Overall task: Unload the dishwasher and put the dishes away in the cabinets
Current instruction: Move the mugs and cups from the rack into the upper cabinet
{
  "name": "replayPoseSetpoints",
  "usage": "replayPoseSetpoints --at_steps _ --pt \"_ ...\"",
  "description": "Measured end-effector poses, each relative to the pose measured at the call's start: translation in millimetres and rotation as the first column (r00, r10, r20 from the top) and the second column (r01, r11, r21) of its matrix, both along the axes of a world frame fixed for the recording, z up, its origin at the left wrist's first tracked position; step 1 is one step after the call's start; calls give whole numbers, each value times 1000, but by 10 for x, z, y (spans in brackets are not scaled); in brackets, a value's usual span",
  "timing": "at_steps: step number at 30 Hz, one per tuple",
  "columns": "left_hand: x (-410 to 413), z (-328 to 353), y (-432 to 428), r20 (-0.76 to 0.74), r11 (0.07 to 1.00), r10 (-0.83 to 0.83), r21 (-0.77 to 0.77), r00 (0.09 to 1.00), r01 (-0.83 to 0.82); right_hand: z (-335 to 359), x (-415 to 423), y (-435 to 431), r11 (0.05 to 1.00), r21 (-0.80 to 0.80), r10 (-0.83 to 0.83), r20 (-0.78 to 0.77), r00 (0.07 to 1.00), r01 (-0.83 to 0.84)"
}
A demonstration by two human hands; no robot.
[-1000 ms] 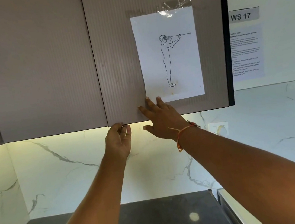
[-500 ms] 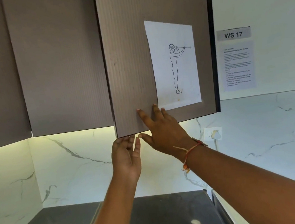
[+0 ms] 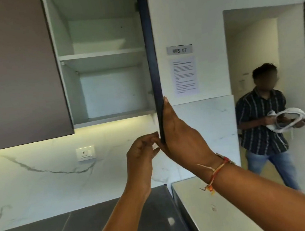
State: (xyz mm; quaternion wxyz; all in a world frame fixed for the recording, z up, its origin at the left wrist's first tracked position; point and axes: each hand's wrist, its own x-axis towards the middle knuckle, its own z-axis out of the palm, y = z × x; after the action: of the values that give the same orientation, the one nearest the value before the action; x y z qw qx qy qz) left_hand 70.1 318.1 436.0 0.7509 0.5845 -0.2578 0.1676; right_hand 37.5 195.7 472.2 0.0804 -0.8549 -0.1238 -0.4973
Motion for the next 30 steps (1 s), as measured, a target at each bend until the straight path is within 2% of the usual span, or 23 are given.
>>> replayPoseSetpoints --at_steps 3,6,11,14,18,21,24,30 --pt "-12 39 -326 160 961 155 205 975 -187 30 -200 -389 989 42 -140 -65 988 143" --pt "53 111 -634 320 893 201 329 926 -307 79 -354 -725 967 75 -236 -105 966 244" --pt "388 203 -1079 580 707 79 541 811 -456 107 -362 -1147 884 -22 -467 -86 880 467" --pt "587 228 -1289 656 592 10 605 755 -533 150 -336 -1317 787 -104 -614 -38 788 608" --pt "798 235 -1495 711 501 -63 629 700 -594 155 -303 -1480 623 -306 -734 88 673 720" --pt "899 215 -1583 738 525 -66 598 672 -605 131 -238 -1463 567 -370 -748 144 648 736" --pt "960 115 -1608 778 569 -63 543 626 -618 60 -242 -1388 563 -334 -762 144 631 756" --pt "966 -251 -1629 782 650 -74 508 618 -566 -347 -287 -1320 543 -285 -803 101 588 790"
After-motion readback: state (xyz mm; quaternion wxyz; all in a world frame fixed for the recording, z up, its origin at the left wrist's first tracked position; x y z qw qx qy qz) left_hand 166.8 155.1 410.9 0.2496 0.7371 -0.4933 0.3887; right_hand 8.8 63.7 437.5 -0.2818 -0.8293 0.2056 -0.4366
